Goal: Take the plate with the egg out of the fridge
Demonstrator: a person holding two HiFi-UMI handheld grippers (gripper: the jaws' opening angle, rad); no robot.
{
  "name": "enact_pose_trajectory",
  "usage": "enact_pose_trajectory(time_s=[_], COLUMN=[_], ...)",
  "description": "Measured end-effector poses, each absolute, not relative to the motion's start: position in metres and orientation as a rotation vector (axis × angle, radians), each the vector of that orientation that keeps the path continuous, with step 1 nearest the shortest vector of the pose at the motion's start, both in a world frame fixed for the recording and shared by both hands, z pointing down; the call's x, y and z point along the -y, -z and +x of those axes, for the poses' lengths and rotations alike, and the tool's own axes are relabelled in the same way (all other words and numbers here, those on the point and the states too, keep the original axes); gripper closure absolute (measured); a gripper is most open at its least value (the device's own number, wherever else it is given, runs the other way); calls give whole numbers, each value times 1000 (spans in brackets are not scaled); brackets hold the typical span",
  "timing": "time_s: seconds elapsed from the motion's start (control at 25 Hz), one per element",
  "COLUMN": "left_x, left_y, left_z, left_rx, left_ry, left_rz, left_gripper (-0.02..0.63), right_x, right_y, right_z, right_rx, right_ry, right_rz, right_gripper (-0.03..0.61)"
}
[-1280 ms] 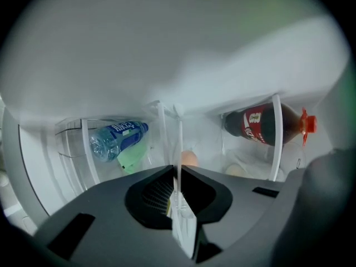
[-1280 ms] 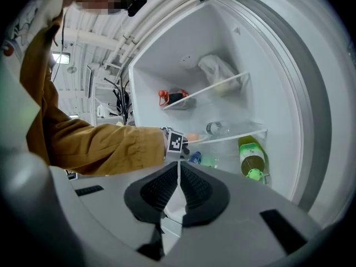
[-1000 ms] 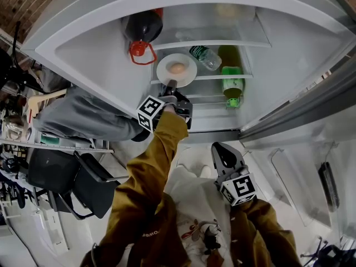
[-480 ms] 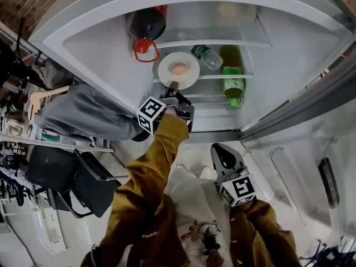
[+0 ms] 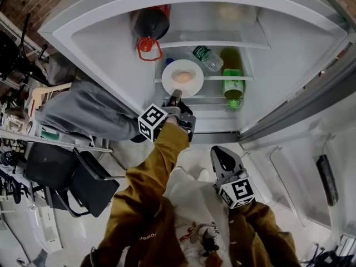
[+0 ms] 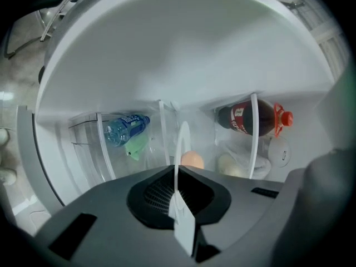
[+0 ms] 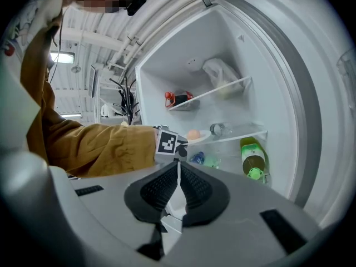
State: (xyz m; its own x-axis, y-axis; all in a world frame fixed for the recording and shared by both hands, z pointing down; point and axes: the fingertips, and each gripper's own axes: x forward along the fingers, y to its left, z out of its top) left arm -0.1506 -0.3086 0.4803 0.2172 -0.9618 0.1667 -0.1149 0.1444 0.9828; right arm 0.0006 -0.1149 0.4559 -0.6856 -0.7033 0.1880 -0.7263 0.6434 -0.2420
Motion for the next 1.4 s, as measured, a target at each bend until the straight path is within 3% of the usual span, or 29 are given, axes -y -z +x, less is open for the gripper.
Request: enact_pose_trajectory(time_s=[1.4], left_x=[235], left_y=[-455], left_z=[-130], left_rx=[1097], left_ry=[770], left_rz=[1375], left_gripper=[595], right_x=[106], right_y=[-455], right_z=[13], right_rx=[2771], right_ry=[-406], right_rz=[1232], right_gripper=[572])
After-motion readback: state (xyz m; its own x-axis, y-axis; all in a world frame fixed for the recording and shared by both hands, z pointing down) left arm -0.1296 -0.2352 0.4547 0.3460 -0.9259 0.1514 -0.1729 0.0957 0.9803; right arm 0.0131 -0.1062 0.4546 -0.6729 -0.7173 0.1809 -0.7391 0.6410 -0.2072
